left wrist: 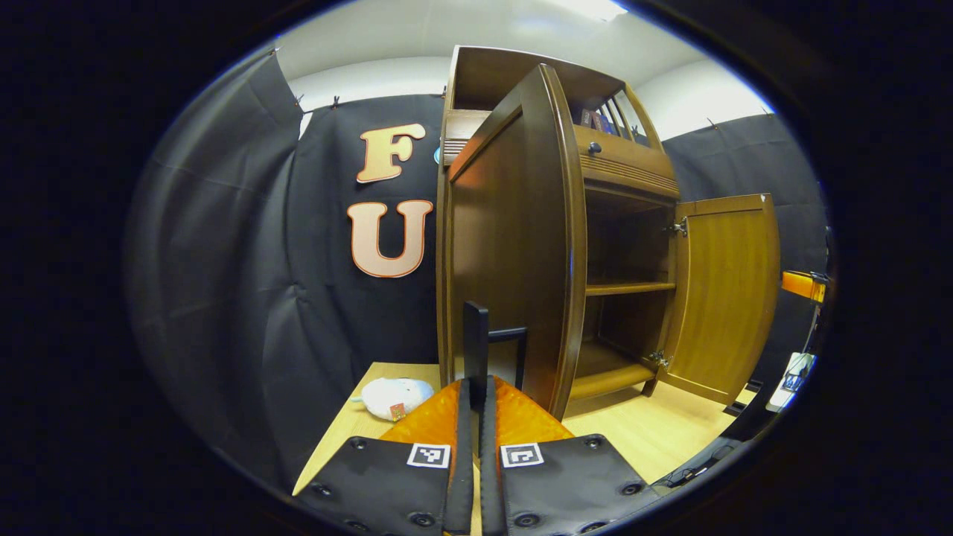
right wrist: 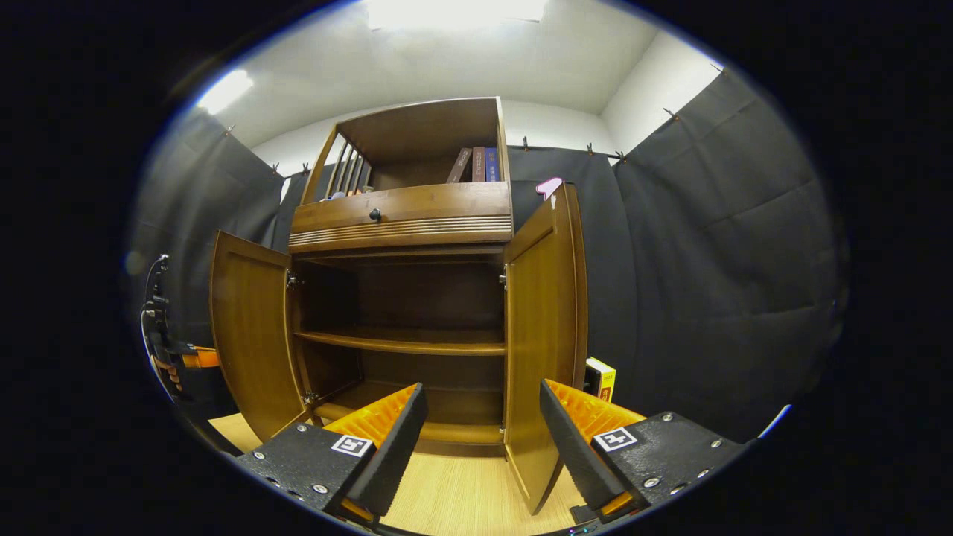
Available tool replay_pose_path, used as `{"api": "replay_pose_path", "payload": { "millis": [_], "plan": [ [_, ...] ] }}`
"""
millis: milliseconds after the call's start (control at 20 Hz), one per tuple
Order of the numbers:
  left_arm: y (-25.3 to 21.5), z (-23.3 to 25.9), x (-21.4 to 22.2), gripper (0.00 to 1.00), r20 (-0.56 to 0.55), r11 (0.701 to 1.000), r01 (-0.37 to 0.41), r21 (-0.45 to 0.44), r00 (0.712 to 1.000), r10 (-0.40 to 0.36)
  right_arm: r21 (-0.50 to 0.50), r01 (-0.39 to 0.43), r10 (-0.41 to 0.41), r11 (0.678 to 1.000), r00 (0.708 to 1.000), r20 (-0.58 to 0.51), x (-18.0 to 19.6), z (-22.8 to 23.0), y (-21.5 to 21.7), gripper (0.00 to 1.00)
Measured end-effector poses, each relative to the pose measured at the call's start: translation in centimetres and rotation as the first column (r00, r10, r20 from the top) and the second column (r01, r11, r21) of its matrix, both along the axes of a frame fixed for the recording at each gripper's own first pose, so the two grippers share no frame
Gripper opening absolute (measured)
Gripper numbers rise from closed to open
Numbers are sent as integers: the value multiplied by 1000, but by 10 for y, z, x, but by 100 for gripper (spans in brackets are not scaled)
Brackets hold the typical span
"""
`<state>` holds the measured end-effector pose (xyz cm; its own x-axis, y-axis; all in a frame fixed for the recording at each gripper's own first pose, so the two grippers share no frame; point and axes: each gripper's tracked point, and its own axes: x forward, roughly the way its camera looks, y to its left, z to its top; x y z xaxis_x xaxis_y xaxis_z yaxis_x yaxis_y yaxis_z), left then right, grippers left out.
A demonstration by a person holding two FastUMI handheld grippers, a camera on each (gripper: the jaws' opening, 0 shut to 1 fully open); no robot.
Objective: Open the right door of the double-door shoe cabinet with the right hand, and open the left door with the left hand.
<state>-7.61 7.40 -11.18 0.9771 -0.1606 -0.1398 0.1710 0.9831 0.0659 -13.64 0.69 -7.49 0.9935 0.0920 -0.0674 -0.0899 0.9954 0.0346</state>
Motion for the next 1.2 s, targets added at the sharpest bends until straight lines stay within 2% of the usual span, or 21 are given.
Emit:
{"api": "replay_pose_path", "payload": {
  "millis": [800, 900, 1000, 1050, 1100, 1200],
  "plan": [
    [77, 10, -3, 11, -4, 996, -88, -18, 996, 88, 2, -43, 43, 999, 998, -39, 24, -16, 36, 92],
    [85, 11, -5, 11, -3, 995, -84, -46, 996, 84, 3, -48, 48, 999, 998, -36, 25, -15, 40, 92],
    [84, 14, -10, 5, -2, 994, -66, -83, 998, 66, 6, -56, 56, 998, 998, -38, 26, -16, 44, 92],
    [90, 14, -14, 7, 0, 994, -76, -77, 997, 77, 6, -58, 58, 998, 997, -41, 27, -17, 46, 92],
    [95, 15, -18, 3, 3, 993, -91, -70, 996, 91, 5, -59, 59, 998, 997, -44, 26, -16, 47, 92],
    [95, 22, -27, 12, 11, 992, -105, -72, 994, 107, 6, -59, 60, 998, 997, -49, 27, -17, 48, 92]
  ]
}}
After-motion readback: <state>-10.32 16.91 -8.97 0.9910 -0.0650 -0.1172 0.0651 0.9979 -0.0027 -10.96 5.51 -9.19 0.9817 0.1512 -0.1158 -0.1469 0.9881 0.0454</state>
